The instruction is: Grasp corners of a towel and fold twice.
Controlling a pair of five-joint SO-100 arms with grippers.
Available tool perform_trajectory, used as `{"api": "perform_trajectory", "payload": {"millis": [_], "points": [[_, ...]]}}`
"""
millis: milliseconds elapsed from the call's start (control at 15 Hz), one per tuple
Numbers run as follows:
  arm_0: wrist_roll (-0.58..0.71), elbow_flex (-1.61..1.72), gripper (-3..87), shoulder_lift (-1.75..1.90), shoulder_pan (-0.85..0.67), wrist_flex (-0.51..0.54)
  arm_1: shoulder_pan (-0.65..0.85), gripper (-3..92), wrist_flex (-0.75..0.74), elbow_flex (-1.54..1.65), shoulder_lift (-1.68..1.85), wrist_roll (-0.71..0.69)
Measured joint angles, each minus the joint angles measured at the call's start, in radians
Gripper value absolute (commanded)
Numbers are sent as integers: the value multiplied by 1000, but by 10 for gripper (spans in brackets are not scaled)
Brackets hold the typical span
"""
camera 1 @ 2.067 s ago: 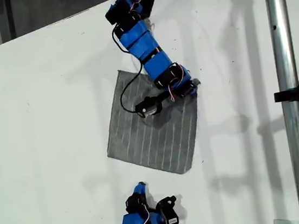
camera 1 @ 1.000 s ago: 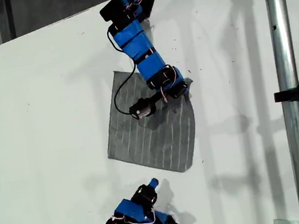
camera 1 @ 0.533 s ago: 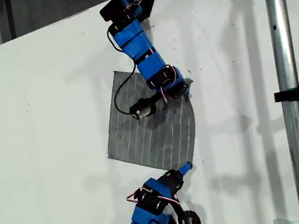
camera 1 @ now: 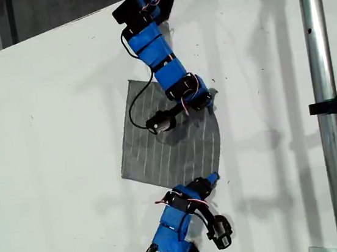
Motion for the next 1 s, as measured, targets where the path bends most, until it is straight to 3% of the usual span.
{"api": "perform_trajectory", "payload": {"millis": [133,267,467,733,1000], "points": [[-12,-2,229,-35,-32,-20,0,-2,-6,0,0,0],[-44,-12,-28,-61,-48,-38,0,-2,-18,3,0,0],[-52,-40,-29,-71,-49,-55,0,-2,-34,21,9,2],[8,-44,-29,213,-2,35,-25,-2,-40,35,130,2],[80,-133,-28,291,84,167,-104,-2,-176,-14,147,-28]]}}
